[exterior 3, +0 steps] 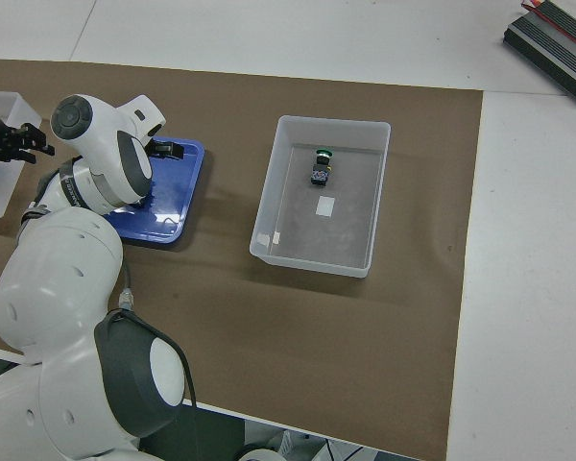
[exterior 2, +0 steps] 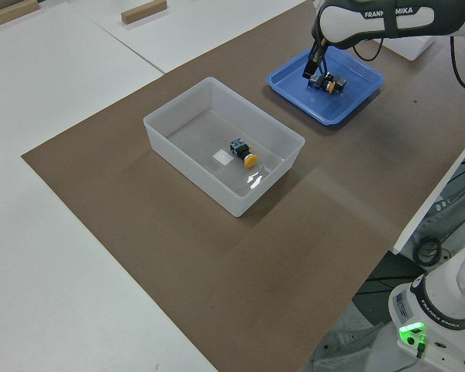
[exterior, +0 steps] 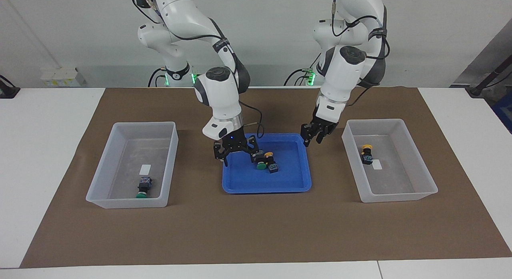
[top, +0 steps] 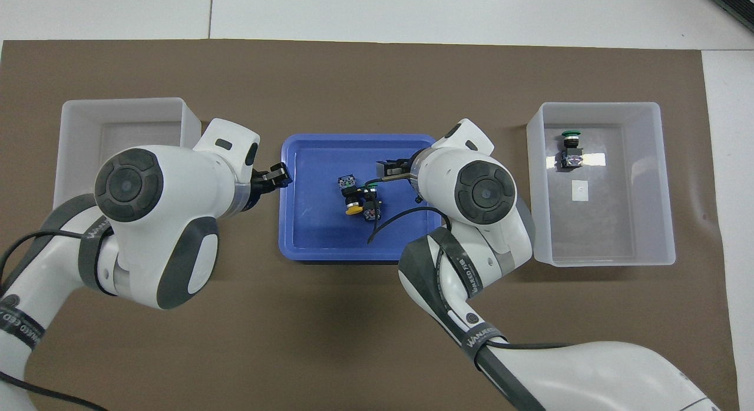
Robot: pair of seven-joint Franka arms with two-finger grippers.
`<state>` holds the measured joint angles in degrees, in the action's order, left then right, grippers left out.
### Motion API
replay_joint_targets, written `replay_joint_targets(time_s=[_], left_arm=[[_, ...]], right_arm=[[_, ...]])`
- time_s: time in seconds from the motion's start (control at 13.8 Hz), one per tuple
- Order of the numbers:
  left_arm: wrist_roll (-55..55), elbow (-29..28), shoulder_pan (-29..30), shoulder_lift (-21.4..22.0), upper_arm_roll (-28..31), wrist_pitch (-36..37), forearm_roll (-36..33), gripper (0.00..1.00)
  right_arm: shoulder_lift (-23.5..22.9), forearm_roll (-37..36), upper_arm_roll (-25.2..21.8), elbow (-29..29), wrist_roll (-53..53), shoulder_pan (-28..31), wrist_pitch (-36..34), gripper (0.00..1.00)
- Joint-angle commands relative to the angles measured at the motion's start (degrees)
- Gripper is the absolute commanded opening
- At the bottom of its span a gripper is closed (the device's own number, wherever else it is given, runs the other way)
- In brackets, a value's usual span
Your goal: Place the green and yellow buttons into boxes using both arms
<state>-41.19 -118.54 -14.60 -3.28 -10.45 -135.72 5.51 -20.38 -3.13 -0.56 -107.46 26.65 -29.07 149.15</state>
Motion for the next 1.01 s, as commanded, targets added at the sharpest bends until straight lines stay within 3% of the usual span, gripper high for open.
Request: replay_joint_targets(time_s=[0.0,0.14,0.51,0.65,0.79,0.87,0.94], left_arm=[[-4.1,-0.9,-3.1,-3.7,1.0,-6.7,0.9,0.58],[-6.6,-0.6,-5.1,-6.6,1.2,-10.3,0.9,0.58],[-6.5,-0.3,-5.1,-7.1,1.2,-10.4,0.8,0.58],[-6.6,0.1,-5.1,-7.1,1.2,-10.4,0.8,0.58],[-6.5,0.1,-5.1,-7.1,1.2,-10.2,0.8,0.58],[-6.5,0.1,-5.1,-7.2,1.2,-10.3,0.8,0.58],[-6.6,0.1,-5.1,-7.2,1.2,-10.3,0.8,0.58]], right_arm=[[-3.2,1.0,-0.3,0.2,2.9,-2.5,4.3,1.00],[-4.4,0.8,-0.3,0.2,3.2,-3.4,5.2,1.00],[-5.7,0.8,-0.3,-0.6,3.3,-4.9,5.3,1.00],[-5.8,0.8,-0.3,-0.9,3.5,-5.4,5.3,0.92],[-6.0,0.8,-0.3,-0.8,3.8,-4.9,5.9,0.64],[-6.2,0.9,-0.3,-1.0,4.5,-4.6,7.9,0.56],[-6.2,0.9,-0.3,-1.6,6.4,-4.6,9.5,0.55]])
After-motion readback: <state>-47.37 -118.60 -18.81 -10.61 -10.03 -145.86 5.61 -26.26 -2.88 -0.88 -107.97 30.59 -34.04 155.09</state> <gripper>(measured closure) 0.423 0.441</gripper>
